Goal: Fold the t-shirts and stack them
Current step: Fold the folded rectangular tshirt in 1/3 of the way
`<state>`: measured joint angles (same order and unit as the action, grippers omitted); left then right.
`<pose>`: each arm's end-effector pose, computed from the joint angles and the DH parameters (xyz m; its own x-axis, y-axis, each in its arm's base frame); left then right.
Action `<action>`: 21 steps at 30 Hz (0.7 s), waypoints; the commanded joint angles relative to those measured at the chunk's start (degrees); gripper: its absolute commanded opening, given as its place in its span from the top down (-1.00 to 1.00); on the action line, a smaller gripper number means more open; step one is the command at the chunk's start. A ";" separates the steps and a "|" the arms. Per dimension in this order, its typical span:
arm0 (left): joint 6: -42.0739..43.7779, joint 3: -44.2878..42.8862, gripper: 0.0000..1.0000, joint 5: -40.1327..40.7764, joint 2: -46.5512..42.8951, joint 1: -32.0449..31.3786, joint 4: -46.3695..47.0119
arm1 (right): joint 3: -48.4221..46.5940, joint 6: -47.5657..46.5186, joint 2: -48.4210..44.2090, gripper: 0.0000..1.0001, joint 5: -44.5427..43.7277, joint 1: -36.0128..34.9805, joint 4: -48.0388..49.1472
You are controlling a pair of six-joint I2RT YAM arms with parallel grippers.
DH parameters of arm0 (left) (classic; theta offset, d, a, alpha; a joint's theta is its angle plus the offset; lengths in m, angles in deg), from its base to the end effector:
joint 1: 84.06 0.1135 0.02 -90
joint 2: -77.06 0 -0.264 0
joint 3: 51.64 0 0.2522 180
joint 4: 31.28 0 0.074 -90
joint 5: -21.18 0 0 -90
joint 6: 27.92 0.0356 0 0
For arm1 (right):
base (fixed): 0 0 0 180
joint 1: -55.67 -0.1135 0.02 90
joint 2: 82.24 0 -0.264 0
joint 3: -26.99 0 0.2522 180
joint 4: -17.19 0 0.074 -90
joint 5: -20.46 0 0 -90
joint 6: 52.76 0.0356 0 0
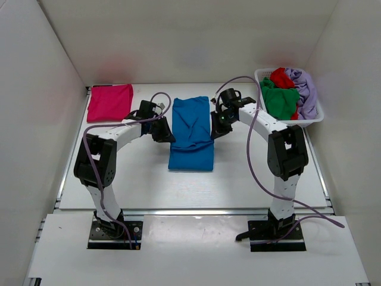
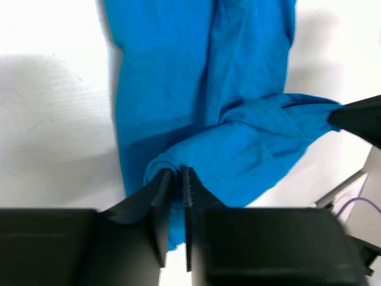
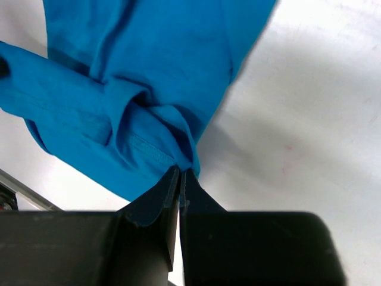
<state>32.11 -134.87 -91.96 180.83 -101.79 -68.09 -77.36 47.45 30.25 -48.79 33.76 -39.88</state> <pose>0.3544 -0.1280 0.1916 -0.9355 -0.1832 -0.3021 0.0169 0.8309 -0.5561 0.3809 0.1668 0.2243 -0.9152 -0.1894 -0.3556 -0.3298 0.8593 0.3909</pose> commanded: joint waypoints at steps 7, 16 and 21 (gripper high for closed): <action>-5.35 -0.58 0.33 1.07 1.00 1.48 7.39 | -5.48 0.06 3.35 0.47 3.24 1.69 9.54; -23.02 14.27 0.08 2.30 -2.96 5.34 34.38 | 4.71 5.43 -2.62 -0.02 1.57 3.01 28.44; -23.89 19.35 0.07 2.75 -5.50 7.01 42.27 | 13.13 4.72 -8.41 -0.07 1.57 4.68 32.05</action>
<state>10.91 -118.11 -89.77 180.52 -95.72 -35.82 -67.65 52.02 28.39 -46.74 37.41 -14.03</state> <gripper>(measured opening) 0.468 0.529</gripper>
